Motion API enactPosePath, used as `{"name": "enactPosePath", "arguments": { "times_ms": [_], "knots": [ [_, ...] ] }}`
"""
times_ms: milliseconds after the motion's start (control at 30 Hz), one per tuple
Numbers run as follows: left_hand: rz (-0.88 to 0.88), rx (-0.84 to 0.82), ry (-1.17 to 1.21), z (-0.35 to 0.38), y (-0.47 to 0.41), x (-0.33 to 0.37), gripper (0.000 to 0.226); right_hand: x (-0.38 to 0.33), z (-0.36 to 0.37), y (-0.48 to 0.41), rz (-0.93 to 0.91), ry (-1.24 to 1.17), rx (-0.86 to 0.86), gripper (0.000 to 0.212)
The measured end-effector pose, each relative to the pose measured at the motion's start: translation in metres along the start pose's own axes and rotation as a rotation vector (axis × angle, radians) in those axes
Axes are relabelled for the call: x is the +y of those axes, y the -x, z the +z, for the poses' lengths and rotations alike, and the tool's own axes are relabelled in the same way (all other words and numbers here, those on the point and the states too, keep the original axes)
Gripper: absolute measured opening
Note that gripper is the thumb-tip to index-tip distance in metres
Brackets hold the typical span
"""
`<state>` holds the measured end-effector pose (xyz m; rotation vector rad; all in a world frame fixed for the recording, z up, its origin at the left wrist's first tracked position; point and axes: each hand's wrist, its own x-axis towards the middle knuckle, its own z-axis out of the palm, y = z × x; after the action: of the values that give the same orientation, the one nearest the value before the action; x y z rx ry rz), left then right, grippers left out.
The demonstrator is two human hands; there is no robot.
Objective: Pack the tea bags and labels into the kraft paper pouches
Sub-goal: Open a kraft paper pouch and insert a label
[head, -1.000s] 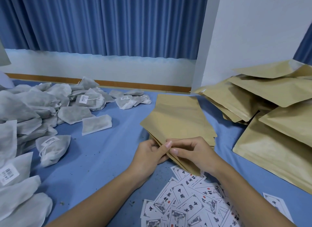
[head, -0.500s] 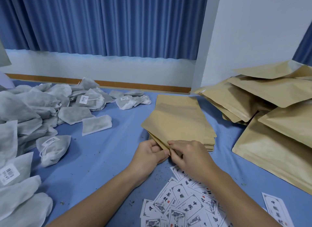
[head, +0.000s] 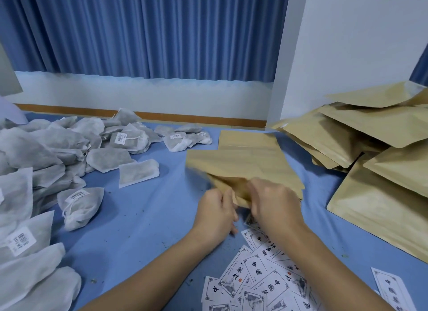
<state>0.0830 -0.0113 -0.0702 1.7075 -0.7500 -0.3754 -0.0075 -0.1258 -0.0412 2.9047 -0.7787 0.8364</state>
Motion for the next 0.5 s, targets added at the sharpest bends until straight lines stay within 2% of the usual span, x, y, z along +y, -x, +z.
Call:
{"name": "enactPosePath", "arguments": {
  "times_ms": [67,100,167,233,300,400,500],
  "knots": [
    [0.06,-0.034,-0.068,0.005,0.007,-0.003,0.042,0.011,-0.007,-0.013,0.136,-0.133,0.15,0.013],
    [0.074,-0.038,-0.072,0.006,0.01,-0.005,0.041,0.015,-0.01,-0.016,0.118,-0.21,0.169,0.013],
    [0.037,-0.044,0.007,0.002,0.009,-0.005,0.041,0.012,-0.015,-0.013,0.016,-0.233,0.054,0.011],
    [-0.033,-0.039,0.077,-0.006,0.003,-0.004,0.043,0.002,-0.015,-0.006,-0.071,-0.16,-0.14,0.025],
    [-0.102,0.003,0.106,-0.011,-0.002,-0.002,0.041,-0.005,-0.012,-0.002,-0.11,-0.159,-0.264,0.017],
    [-0.166,0.099,0.165,-0.016,-0.006,0.0,0.037,-0.013,-0.009,-0.002,-0.032,-0.204,-0.247,0.028],
    [-0.168,0.113,0.16,-0.023,-0.011,-0.002,0.037,-0.031,-0.004,-0.003,-0.022,-0.148,-0.169,0.021]
  ]
}}
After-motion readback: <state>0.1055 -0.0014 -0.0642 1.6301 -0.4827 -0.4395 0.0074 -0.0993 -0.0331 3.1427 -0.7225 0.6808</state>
